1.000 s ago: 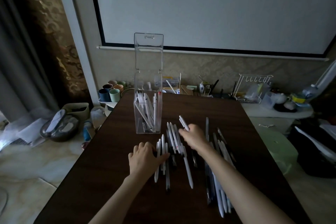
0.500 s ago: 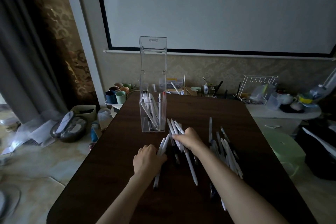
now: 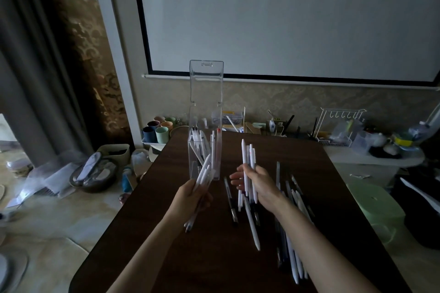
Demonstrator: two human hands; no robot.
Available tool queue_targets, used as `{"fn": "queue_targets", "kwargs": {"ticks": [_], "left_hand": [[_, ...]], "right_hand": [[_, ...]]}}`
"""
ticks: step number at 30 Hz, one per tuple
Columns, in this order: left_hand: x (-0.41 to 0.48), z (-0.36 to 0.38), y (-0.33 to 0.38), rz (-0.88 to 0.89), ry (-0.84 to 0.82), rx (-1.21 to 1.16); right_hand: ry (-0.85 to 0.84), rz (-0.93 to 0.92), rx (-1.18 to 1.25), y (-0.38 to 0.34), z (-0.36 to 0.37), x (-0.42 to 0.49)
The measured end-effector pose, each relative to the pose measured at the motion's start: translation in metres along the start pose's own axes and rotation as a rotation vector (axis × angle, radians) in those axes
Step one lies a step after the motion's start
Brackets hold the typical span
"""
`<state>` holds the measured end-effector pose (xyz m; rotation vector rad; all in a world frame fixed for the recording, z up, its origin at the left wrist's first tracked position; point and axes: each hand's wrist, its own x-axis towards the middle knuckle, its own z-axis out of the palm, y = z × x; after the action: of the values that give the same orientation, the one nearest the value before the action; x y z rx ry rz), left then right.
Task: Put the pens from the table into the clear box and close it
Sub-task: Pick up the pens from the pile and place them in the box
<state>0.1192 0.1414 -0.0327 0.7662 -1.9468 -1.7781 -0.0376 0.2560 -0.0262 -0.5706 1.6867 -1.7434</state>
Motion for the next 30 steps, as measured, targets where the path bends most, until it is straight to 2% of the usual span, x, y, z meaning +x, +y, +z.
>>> {"fn": "queue_targets", "kwargs": {"ticks": [7, 12, 14, 19, 22, 25, 30], "left_hand": [[0.006, -0.033, 0.047, 0.227, 0.116, -0.022], [0.013, -0.054, 0.047, 0.179, 0.138, -0.142], [0.015, -0.059, 0.04, 0.154, 0.168, -0.164], [0.023, -0.067, 0.033, 0.161, 0.216, -0.21], [0.028, -0.066, 0.036, 0.168, 0.227, -0.237], [0.034, -0.063, 0.047, 0.204, 0.195, -0.253], [0.06, -0.051, 0.097, 0.314, 0.09, -0.366]], "right_hand": [[-0.055, -0.312, 0.203, -0.073, 0.042, 0.018], [-0.05, -0.477, 0.118, -0.122, 0.092, 0.047], [0.012, -0.485, 0.055, -0.125, 0.108, 0.064], [0.09, -0.343, -0.148, -0.099, 0.12, 0.093], [0.062, -0.324, -0.163, -0.094, 0.115, 0.089], [0.025, -0.392, -0.137, -0.098, 0.097, 0.073], [0.229, -0.438, -0.038, -0.089, 0.049, 0.053]]}}
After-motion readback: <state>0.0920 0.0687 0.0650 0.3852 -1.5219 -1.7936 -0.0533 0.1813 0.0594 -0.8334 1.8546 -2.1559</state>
